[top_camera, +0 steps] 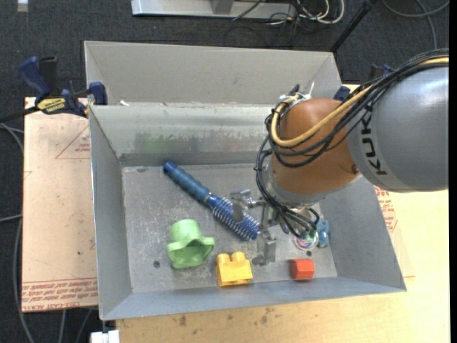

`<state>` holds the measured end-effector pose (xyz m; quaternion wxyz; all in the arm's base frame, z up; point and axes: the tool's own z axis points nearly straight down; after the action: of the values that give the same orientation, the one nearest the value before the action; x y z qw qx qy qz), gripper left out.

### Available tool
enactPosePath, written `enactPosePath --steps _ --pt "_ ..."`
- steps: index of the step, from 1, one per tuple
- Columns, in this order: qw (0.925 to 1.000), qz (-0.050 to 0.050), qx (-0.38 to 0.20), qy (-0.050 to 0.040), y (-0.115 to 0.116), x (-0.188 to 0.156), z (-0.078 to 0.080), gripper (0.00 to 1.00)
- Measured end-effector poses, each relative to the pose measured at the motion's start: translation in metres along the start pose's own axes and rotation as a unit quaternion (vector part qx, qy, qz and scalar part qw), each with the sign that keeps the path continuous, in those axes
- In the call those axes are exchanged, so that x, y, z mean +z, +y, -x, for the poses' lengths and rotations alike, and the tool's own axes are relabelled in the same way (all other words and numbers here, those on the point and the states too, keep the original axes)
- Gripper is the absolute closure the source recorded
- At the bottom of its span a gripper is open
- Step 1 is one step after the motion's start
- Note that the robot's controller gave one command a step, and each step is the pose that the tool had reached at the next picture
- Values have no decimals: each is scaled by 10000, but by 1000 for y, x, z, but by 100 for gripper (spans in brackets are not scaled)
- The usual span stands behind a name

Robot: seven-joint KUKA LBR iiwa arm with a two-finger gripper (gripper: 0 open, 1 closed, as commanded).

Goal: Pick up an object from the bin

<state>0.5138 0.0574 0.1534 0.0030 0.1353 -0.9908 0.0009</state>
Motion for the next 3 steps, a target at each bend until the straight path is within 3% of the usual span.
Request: enactPosePath --steps 1,2,3 --pt "9977 10 671 -101 -20 81 60 0" --pt "9977 19 676 -85 -18 79 59 100" --pt "9985 13 544 -81 24 -33 44 100"
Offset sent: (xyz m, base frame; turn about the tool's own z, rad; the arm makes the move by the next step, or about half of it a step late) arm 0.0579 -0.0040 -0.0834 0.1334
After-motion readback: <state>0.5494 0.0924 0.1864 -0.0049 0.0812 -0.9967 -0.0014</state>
